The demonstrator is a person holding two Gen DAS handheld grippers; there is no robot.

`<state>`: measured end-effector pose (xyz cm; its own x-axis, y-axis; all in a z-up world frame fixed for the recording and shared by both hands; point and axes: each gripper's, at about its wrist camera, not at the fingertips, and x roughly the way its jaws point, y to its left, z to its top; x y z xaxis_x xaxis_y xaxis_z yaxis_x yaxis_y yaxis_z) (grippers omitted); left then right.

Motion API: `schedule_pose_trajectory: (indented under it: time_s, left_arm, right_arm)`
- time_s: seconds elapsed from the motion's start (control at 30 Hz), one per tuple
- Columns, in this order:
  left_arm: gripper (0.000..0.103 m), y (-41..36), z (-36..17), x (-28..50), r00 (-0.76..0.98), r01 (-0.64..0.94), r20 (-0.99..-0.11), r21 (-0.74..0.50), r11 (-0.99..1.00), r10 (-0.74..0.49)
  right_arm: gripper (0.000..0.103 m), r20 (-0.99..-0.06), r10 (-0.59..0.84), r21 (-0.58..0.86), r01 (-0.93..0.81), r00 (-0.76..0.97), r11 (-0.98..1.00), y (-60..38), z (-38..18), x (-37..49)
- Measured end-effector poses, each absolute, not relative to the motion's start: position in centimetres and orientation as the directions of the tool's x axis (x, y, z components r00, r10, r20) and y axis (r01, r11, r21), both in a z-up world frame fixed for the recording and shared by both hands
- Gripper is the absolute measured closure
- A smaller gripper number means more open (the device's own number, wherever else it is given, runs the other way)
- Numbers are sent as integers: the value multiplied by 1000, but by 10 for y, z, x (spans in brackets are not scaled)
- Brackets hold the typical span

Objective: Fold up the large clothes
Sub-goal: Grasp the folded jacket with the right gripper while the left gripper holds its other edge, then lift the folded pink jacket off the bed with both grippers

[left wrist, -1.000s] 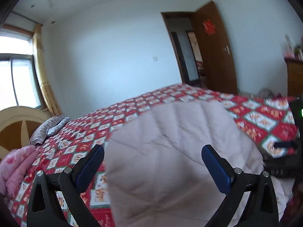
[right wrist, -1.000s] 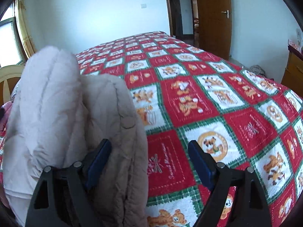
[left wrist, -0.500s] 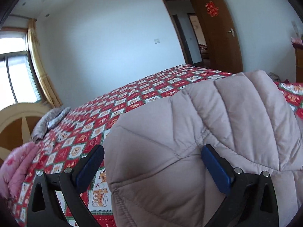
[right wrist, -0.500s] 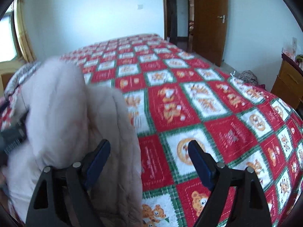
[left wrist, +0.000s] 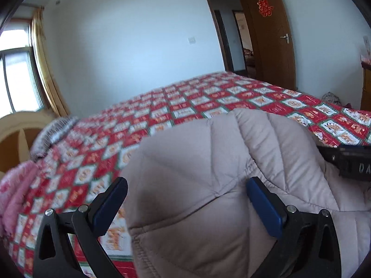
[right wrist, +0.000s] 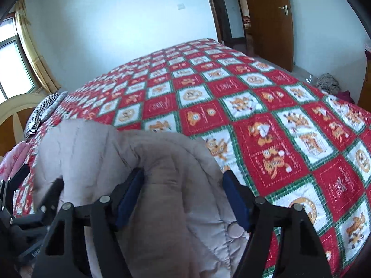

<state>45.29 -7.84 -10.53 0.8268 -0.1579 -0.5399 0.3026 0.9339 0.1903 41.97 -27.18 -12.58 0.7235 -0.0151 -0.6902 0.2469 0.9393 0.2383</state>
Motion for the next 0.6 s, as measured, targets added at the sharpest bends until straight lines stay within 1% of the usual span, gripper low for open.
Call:
schedule_pose_trajectory:
  time_s: [0.07, 0.1, 0.2, 0.3, 0.47, 0.6]
  left_arm:
    - [1, -77, -113, 461, 797, 317, -573, 129, 939, -190]
    - [1, -78, -116, 463, 792, 317, -580, 121, 941, -192]
    - [1, -83, -124, 459, 797, 307, -576, 128, 943, -181]
    - [1, -79, -130, 462, 788, 306, -583, 95, 947, -196]
    - [1, -75, -137, 468, 777, 302, -595, 67, 951, -205]
    - [1, -76, -141, 471, 770, 300, -606, 66, 952, -201]
  right_arm:
    - [29, -696, -16, 242, 255, 718, 936, -276, -135, 420]
    - [29, -698, -19, 237, 256, 716, 937, -276, -139, 420]
    - [29, -701, -37, 214, 260, 712, 942, -274, -143, 420]
    - [29, -705, -45, 202, 262, 708, 944, -271, -148, 422]
    - [24, -721, -34, 210, 265, 692, 941, -273, -159, 427]
    - [22, -732, -34, 208, 271, 681, 940, -274, -164, 430]
